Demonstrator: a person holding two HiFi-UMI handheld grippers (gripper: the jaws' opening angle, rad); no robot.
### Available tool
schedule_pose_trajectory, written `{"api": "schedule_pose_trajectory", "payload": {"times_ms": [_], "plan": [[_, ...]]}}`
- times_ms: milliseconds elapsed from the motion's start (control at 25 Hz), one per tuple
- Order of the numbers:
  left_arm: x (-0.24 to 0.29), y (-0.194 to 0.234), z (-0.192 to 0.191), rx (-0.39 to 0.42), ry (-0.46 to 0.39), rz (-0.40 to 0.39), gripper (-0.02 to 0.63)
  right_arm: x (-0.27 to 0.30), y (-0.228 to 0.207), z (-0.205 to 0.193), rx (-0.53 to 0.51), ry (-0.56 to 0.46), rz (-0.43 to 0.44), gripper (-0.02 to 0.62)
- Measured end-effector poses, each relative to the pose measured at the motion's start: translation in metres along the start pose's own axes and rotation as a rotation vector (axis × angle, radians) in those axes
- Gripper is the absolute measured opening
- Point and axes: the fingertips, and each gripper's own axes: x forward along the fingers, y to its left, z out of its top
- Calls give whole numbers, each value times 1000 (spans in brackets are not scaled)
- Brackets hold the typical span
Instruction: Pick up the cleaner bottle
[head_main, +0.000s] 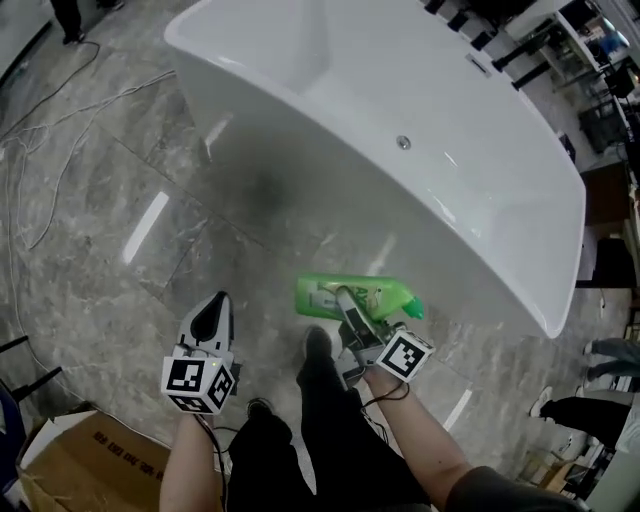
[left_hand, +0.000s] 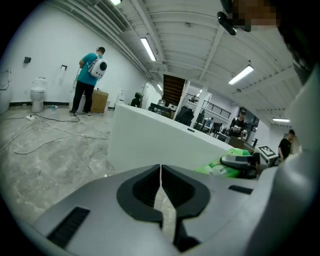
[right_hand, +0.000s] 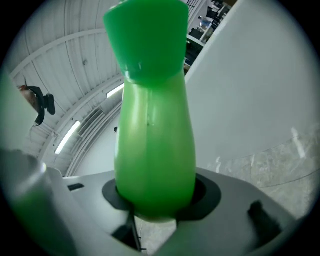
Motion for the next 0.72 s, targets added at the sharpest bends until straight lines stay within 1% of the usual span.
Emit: {"api": "schedule_pose_trajectory", "payload": {"times_ms": [160,240,360,440,560,720], "plan": [[-85,-31,46,-21,-33,-38,18,-30,104,-23,23,26,55,195],[-125,-44,63,-7,-47,-66,18,-43,149,-38,39,23,76,195],[-183,-54,81,32,-56,-96,18,-66,203,-60,70,9,83,195],[-215,-55,90,30,-66,-98,18,-81,230,-71,85,2,75,195],[-251,-56,100,19,-74,-79,18,-102,259,-81,101,8,66,195],[-286,-70,115,6,-105,-64,18,-130,286,-76,77,8,70,195]]}}
